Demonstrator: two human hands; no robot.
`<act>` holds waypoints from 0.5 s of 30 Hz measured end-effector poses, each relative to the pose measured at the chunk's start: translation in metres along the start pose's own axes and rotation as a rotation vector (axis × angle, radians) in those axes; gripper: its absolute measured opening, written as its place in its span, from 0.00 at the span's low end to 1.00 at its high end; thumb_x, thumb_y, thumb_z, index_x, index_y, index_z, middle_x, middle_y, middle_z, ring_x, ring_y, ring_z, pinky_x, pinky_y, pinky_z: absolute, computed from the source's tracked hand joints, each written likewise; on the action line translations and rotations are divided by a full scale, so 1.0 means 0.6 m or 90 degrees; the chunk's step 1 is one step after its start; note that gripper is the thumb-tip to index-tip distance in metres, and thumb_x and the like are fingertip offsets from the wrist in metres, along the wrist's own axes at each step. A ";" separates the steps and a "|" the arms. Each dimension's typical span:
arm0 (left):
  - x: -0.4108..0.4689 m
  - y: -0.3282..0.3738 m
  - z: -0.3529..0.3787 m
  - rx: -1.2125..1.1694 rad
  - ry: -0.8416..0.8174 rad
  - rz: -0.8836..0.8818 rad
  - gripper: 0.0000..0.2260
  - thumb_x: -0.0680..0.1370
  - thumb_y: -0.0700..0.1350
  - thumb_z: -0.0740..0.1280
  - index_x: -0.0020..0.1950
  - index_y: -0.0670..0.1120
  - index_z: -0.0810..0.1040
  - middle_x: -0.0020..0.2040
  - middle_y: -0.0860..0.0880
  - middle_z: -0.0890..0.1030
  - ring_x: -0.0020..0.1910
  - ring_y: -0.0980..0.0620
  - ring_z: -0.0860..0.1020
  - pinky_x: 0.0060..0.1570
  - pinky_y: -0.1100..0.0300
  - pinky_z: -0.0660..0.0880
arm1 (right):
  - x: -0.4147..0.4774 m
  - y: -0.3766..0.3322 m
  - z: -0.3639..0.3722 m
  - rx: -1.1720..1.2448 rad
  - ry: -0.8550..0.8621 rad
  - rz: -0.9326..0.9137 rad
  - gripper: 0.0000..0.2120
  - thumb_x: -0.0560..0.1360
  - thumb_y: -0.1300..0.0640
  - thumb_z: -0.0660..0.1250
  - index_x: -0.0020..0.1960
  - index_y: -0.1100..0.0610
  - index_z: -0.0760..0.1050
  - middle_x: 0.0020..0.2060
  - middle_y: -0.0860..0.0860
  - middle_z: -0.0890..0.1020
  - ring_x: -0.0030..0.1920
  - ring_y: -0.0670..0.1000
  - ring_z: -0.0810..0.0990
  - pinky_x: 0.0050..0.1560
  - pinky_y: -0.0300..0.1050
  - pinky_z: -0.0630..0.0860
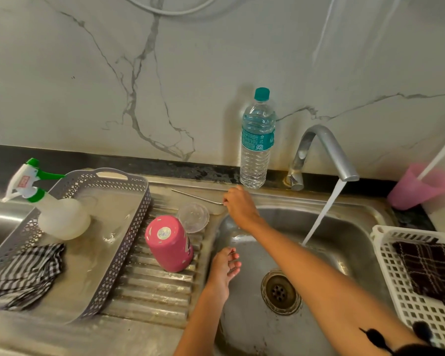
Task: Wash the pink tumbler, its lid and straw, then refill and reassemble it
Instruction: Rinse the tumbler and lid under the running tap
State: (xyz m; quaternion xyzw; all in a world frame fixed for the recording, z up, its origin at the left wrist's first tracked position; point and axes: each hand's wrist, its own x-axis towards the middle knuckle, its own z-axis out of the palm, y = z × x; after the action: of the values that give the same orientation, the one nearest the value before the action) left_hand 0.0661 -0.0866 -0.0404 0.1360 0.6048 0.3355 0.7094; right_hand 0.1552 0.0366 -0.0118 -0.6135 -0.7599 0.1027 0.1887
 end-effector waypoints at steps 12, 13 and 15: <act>-0.003 0.037 0.147 0.113 -0.181 0.301 0.14 0.84 0.50 0.58 0.69 0.48 0.69 0.62 0.51 0.77 0.63 0.55 0.75 0.68 0.58 0.67 | -0.269 0.112 -0.046 0.294 0.148 0.309 0.06 0.76 0.66 0.66 0.45 0.55 0.77 0.39 0.49 0.81 0.40 0.45 0.79 0.40 0.27 0.70; -0.006 0.037 0.172 0.158 -0.201 0.306 0.12 0.84 0.49 0.57 0.66 0.48 0.70 0.59 0.51 0.79 0.58 0.55 0.78 0.65 0.58 0.70 | -0.285 0.120 -0.048 0.303 0.145 0.330 0.07 0.76 0.67 0.66 0.45 0.55 0.76 0.38 0.48 0.81 0.38 0.45 0.78 0.39 0.27 0.71; -0.015 0.029 0.216 0.226 -0.229 0.325 0.08 0.85 0.46 0.56 0.58 0.49 0.75 0.49 0.50 0.81 0.47 0.55 0.80 0.55 0.60 0.74 | -0.304 0.135 -0.053 0.312 0.132 0.367 0.09 0.75 0.67 0.67 0.44 0.54 0.76 0.37 0.46 0.80 0.37 0.42 0.77 0.41 0.30 0.72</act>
State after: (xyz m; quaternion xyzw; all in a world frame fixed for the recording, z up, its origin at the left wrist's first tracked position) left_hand 0.1831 -0.0519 0.0070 0.4605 0.4656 0.3622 0.6633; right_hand 0.2729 -0.1247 -0.0440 -0.7458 -0.4863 0.2675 0.3685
